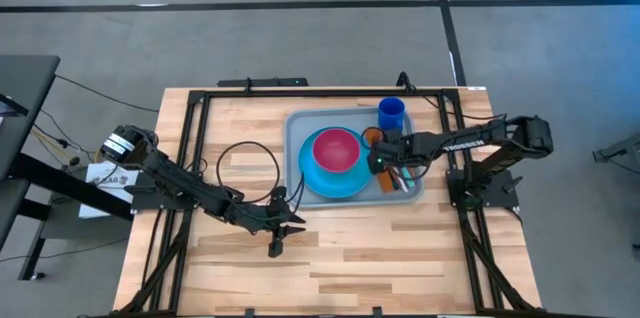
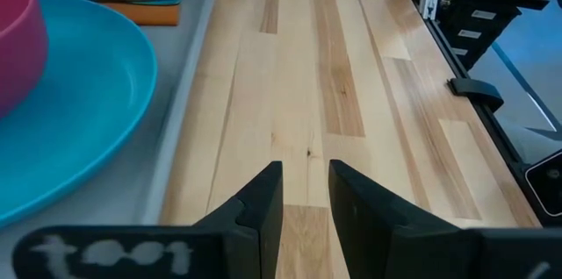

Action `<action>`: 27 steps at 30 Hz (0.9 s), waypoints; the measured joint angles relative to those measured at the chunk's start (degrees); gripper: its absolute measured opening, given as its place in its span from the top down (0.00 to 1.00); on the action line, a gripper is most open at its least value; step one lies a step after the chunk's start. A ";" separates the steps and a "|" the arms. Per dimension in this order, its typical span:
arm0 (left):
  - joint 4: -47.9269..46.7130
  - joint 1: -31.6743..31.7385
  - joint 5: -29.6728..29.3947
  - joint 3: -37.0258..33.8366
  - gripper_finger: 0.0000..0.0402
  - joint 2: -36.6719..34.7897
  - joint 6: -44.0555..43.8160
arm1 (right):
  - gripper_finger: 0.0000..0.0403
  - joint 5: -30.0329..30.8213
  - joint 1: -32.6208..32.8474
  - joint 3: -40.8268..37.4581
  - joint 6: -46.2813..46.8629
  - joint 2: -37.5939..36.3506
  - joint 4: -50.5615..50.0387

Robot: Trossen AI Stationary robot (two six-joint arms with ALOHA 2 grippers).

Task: Set up tray
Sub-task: Put the blue patterned knife between the blue fork and blue spoon on the brown napkin

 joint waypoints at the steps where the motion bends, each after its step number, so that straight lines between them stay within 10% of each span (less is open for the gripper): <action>1: 0.00 0.00 0.00 0.00 0.80 0.00 0.00 | 0.98 -0.38 0.19 0.00 -0.53 0.00 -0.05; 27: 1.72 0.00 -0.09 0.00 0.80 0.00 -0.13 | 0.73 -3.48 0.19 0.04 -4.06 -3.81 -0.69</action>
